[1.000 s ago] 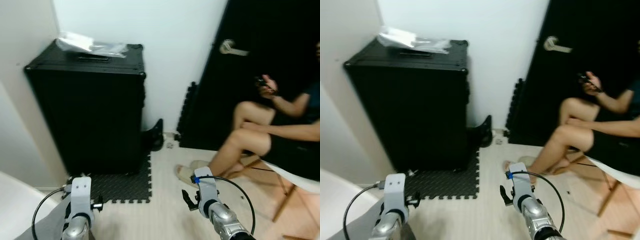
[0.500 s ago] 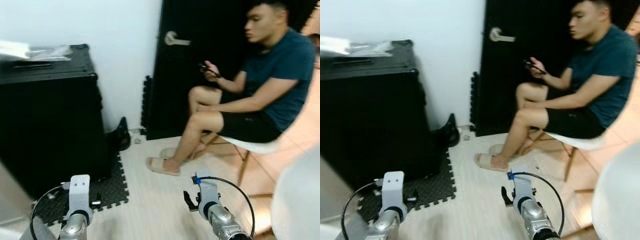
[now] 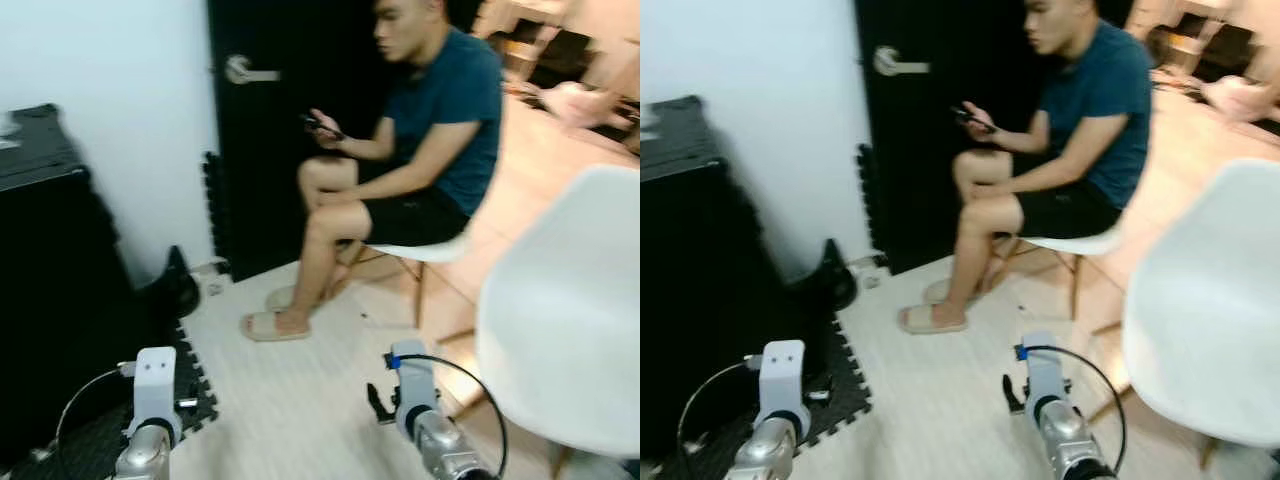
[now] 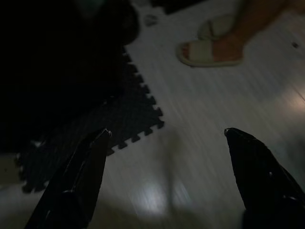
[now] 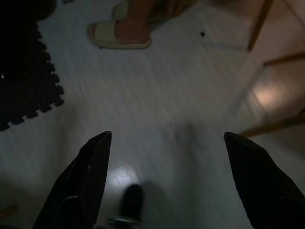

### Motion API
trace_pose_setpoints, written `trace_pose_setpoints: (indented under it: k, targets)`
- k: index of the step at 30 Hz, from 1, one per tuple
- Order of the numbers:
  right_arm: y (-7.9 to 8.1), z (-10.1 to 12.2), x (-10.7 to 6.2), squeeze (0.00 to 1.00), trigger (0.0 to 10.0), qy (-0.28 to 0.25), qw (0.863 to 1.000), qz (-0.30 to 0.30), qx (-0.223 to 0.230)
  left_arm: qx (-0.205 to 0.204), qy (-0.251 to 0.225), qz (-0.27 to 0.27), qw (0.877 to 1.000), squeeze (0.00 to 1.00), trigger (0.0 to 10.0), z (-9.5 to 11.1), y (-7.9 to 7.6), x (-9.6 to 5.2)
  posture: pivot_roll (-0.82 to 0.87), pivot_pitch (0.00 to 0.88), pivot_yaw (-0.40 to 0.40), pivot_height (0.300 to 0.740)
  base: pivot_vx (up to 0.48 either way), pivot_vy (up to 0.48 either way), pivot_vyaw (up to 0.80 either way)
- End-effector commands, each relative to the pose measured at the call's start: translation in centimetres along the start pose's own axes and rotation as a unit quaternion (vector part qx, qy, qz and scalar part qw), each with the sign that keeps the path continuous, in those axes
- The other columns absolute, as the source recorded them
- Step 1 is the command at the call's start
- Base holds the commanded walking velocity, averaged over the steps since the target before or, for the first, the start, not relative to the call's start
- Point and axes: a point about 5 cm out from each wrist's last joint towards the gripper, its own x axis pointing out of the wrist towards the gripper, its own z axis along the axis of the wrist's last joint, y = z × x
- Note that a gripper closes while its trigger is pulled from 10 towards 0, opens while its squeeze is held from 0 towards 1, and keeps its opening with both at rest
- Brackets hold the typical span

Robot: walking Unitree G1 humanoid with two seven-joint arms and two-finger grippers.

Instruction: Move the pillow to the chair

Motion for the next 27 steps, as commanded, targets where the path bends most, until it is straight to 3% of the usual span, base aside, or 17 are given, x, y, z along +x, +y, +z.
trace_pose_setpoints:
  k: [1,27]
  targets:
    - [-0.45,-0.32,-0.12,0.00,10.0,0.008,1.000,-0.008,0.003,-0.001,0.007,-0.001,1.000,0.00,10.0,-0.16,-0.08,0.01,0.08,0.075,-0.034,0.740,0.000,0.000,-0.80]
    - [-1.15,-0.53,-0.25,0.00,10.0,0.014,1.000,-0.021,-0.004,0.000,0.012,-0.004,1.000,0.00,10.0,-0.12,-0.45,0.10,0.07,0.055,-0.037,0.740,0.000,0.000,-0.80]
